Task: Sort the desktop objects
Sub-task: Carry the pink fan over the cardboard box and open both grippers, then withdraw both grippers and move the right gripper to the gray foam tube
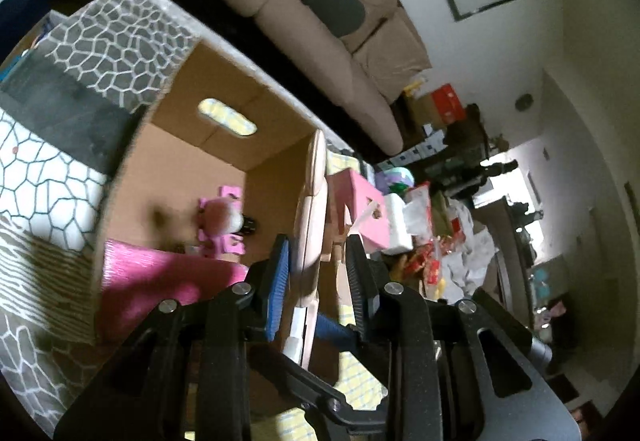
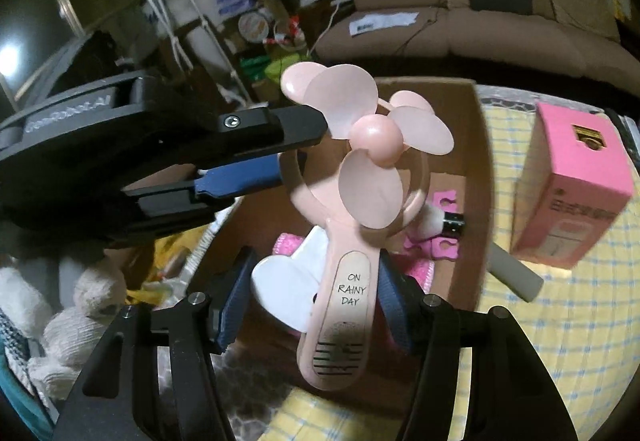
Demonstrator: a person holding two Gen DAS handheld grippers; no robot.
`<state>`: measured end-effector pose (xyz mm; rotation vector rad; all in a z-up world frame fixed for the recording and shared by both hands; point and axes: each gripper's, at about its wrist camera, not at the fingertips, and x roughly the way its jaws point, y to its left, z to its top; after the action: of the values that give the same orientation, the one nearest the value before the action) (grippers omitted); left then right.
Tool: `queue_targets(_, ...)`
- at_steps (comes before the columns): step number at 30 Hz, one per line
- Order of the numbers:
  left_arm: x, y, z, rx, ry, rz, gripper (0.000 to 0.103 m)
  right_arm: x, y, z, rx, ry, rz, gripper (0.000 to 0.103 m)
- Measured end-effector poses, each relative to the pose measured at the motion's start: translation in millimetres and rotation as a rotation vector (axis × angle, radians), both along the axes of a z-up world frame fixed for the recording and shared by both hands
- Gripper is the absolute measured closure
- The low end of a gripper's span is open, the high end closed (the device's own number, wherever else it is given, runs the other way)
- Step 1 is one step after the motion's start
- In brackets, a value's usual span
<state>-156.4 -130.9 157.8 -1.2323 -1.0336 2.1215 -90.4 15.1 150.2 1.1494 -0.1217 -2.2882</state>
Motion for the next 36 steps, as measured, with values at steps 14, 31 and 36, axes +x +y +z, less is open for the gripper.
queue_targets(14,4.8,-9.8,-33.2,-0.029,-0.046,-0.029,0.078,-11.5,-23.9,-44.8,0.233,-0.042,0.078,0.055)
queue_targets(31,33.9,14.4,4.7,-0.159,0.017,-0.075,0.032,6.8,50.0,0.7,0.125,0.014,-0.115,0.024)
queue_targets(36,40.4,32.2,15.7,-0.206,0.046,-0.112,0.021,14.2,83.4,8.8,0.095,0.018,-0.18,0.024)
